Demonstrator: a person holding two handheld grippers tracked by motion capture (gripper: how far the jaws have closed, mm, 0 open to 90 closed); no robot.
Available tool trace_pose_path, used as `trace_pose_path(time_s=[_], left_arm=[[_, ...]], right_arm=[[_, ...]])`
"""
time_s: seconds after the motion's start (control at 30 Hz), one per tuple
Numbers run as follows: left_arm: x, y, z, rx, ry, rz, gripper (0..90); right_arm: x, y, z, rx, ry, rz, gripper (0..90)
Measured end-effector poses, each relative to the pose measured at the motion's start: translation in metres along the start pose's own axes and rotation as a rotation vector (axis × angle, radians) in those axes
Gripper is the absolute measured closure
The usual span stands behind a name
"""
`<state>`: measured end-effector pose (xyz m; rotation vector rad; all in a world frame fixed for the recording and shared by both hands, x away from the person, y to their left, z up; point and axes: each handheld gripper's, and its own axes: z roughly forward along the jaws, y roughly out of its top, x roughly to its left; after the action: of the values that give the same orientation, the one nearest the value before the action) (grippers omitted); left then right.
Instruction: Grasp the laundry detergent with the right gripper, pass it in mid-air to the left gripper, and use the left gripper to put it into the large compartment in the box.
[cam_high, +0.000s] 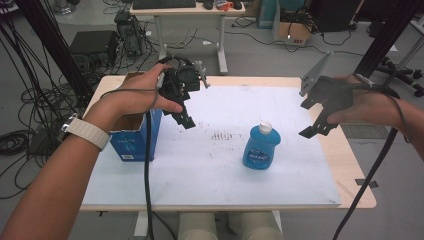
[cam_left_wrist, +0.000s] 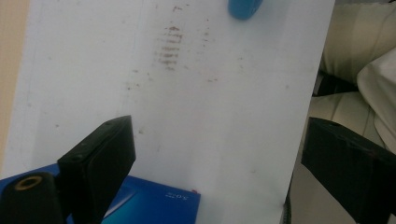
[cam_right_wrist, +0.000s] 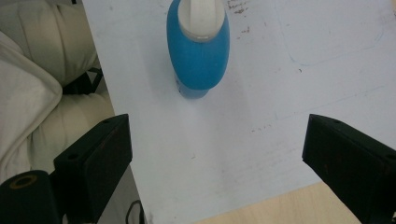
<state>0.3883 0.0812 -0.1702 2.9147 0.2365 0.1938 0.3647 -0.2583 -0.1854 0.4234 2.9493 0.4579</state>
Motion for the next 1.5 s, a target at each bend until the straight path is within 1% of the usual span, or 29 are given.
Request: trace_pose_path(time_s=[0.07,0.1,0.17,0.2,0.23,0.27,0.33,0.37,0.4,0.47,0.53,0.57,0.7,0.73,0.77,0.83,0.87,0.9,0.93,0.97,1.03,1.1,1.13,1.2,1.33,1.37,1.4,1.43,1.5], left_arm=[[0.0,0.0,0.0,-0.005,0.0,-0.002,7.9],[0.0,0.0,0.0,-0.007,0.002,-0.003,7.8],[0.0,0.0,0.0,-0.008,0.004,0.0,7.9],[0.0,0.0,0.0,-0.008,0.004,0.0,7.9],[0.0,0.001,0.001,-0.002,0.004,-0.004,7.9],[-0.001,0.001,0.001,-0.003,0.007,-0.004,7.9],[-0.002,0.003,0.001,-0.006,0.009,0.001,8.1],[-0.003,0.003,0.001,-0.004,0.008,0.004,8.2],[-0.003,0.003,0.0,-0.003,0.008,0.002,8.3],[-0.003,0.004,0.0,-0.004,0.01,0.005,8.3],[-0.003,0.004,0.0,-0.006,0.009,0.003,8.6],[-0.003,0.004,0.001,-0.005,0.01,0.002,8.7],[-0.005,0.003,0.001,-0.006,0.012,0.002,8.9],[-0.006,0.003,0.0,-0.007,0.013,0.0,8.9],[-0.006,0.002,0.0,-0.007,0.012,-0.002,8.9],[-0.007,0.002,0.0,-0.012,0.014,-0.005,9.0],[-0.007,0.001,0.0,-0.013,0.013,-0.005,9.0],[-0.007,0.001,0.0,-0.016,0.014,-0.004,9.0],[-0.008,0.001,0.0,-0.018,0.015,-0.007,9.0],[-0.008,0.001,0.001,-0.021,0.015,-0.004,9.0],[-0.008,0.001,0.001,-0.018,0.013,-0.01,9.0],[-0.008,0.001,0.002,-0.024,0.016,-0.005,9.1],[-0.008,0.001,0.002,-0.025,0.015,-0.005,9.1],[-0.008,0.002,0.002,-0.022,0.014,-0.004,9.1],[-0.007,0.003,0.004,-0.023,0.011,-0.007,9.1],[-0.007,0.003,0.004,-0.024,0.011,-0.006,9.1],[-0.007,0.003,0.004,-0.025,0.012,-0.005,9.2],[-0.007,0.003,0.004,-0.027,0.013,-0.007,9.2],[-0.007,0.003,0.005,-0.03,0.013,-0.006,9.3]], right_arm=[[0.002,-0.001,0.001,-0.01,0.0,0.014,7.6],[0.001,-0.001,0.002,-0.006,-0.001,0.0,7.5],[0.001,-0.002,0.003,-0.011,0.0,0.002,7.2],[0.002,-0.003,0.004,-0.017,0.001,0.013,7.1],[0.001,-0.004,0.005,-0.014,-0.003,-0.001,7.0],[0.002,-0.004,0.005,-0.018,-0.002,0.008,6.9],[0.002,-0.006,0.007,-0.017,-0.004,-0.001,6.9],[0.003,-0.006,0.008,-0.023,-0.001,0.007,6.9],[0.002,-0.007,0.009,-0.021,-0.003,-0.007,6.8],[0.004,-0.009,0.011,-0.034,0.0,0.008,6.5],[0.003,-0.011,0.013,-0.038,0.0,-0.011,6.2],[0.004,-0.012,0.014,-0.046,0.002,-0.003,5.8],[0.005,-0.015,0.021,-0.059,0.001,-0.006,5.4],[0.006,-0.016,0.023,-0.068,0.004,0.008,5.4],[0.006,-0.016,0.025,-0.07,0.002,0.001,5.4],[0.007,-0.018,0.028,-0.083,0.006,0.016,5.4],[0.009,-0.018,0.03,-0.094,0.008,0.034,5.3],[0.007,-0.019,0.031,-0.093,0.005,0.011,5.4],[0.006,-0.02,0.032,-0.094,0.004,0.001,5.4],[0.006,-0.021,0.034,-0.102,0.005,0.002,5.3],[0.006,-0.023,0.037,-0.117,0.005,0.008,5.3],[0.006,-0.024,0.039,-0.133,0.001,0.016,5.0],[0.008,-0.024,0.041,-0.151,0.009,0.047,5.1],[0.009,-0.025,0.044,-0.169,0.018,0.067,5.1],[0.008,-0.028,0.05,-0.183,0.019,0.059,5.2],[0.005,-0.029,0.053,-0.208,0.011,0.013,5.1],[0.005,-0.03,0.054,-0.213,0.012,0.014,5.2],[0.003,-0.031,0.057,-0.231,0.011,-0.014,5.3],[0.002,-0.032,0.059,-0.242,0.013,-0.008,5.2]])
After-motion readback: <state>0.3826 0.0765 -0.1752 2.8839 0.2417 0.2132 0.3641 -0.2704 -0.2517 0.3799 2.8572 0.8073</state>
